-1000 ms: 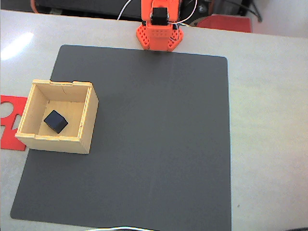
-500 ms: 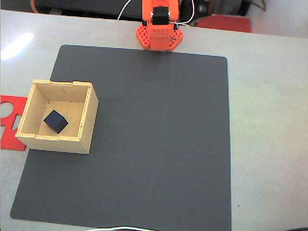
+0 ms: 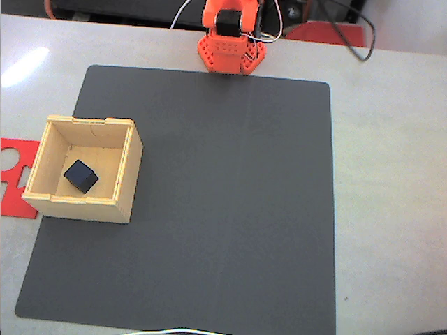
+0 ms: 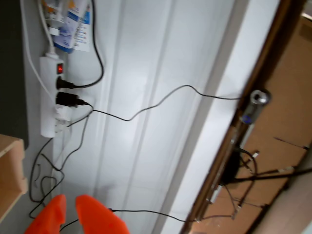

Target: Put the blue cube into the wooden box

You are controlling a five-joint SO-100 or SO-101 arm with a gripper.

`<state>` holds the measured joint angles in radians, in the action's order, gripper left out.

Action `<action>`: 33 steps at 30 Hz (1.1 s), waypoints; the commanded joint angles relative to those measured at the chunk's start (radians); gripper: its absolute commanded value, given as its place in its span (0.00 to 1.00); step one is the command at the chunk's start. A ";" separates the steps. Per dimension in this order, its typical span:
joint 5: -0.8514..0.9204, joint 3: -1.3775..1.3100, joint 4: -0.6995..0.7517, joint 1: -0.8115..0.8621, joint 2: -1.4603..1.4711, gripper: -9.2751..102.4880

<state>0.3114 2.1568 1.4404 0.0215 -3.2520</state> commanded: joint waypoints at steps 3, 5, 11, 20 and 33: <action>0.080 0.314 -0.153 -0.020 0.094 0.09; 0.083 0.440 -0.218 -0.017 0.095 0.09; 0.009 0.730 -0.298 -0.009 -0.086 0.08; -0.011 0.882 -0.333 -0.006 -0.087 0.08; -0.026 0.882 -0.331 0.003 -0.087 0.09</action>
<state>0.2915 3.0434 1.1198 0.0261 -3.3241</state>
